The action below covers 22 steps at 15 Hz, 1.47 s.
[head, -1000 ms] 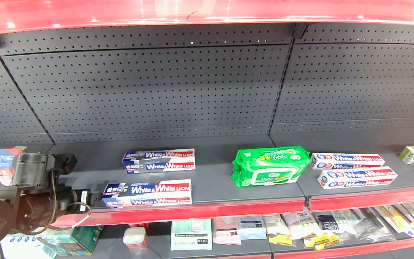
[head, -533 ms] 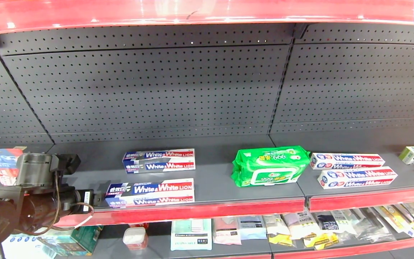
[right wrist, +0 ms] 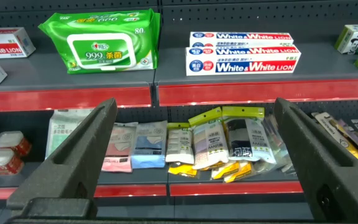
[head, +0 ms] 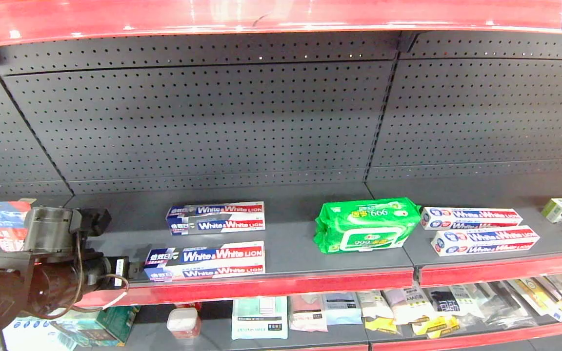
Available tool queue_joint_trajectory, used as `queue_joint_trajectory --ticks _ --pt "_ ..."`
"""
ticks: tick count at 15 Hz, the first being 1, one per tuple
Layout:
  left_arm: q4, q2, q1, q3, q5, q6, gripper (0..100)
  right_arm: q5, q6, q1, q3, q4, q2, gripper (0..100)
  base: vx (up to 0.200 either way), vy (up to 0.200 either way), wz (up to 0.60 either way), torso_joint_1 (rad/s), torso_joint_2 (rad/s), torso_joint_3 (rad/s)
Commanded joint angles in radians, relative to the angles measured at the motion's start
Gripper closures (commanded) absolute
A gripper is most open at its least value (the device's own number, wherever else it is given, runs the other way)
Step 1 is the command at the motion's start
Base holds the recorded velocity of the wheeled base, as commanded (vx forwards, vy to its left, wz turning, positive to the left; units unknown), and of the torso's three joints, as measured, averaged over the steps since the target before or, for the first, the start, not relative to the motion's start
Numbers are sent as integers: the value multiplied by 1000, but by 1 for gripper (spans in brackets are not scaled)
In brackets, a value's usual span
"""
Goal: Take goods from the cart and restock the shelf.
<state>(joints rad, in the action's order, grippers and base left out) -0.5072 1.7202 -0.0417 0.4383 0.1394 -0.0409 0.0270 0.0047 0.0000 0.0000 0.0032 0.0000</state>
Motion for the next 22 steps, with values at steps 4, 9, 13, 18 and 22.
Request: queue_joint_trajectory --ticks 4,9,13,18,22 --pt "-1 -1 -4 7 0 -1 0 1 0 0 0 0 2 0 0 0 0 0 0 0" --pt "-1 -2 -4 8 2 -13 0 1 0 0 0 0 2 0 0 0 0 0 0 0" --pt "-1 -2 -21 8 5 -21 0 2 0 0 0 0 2 0 0 0 0 0 0 0" --pt "-5 -8 -18 5 6 -19 0 1 0 0 0 0 2 0 0 0 0 0 0 0" --pt "-45 -105 63 3 3 105 0 2 0 0 0 0 2 0 0 0 0 0 0 0"
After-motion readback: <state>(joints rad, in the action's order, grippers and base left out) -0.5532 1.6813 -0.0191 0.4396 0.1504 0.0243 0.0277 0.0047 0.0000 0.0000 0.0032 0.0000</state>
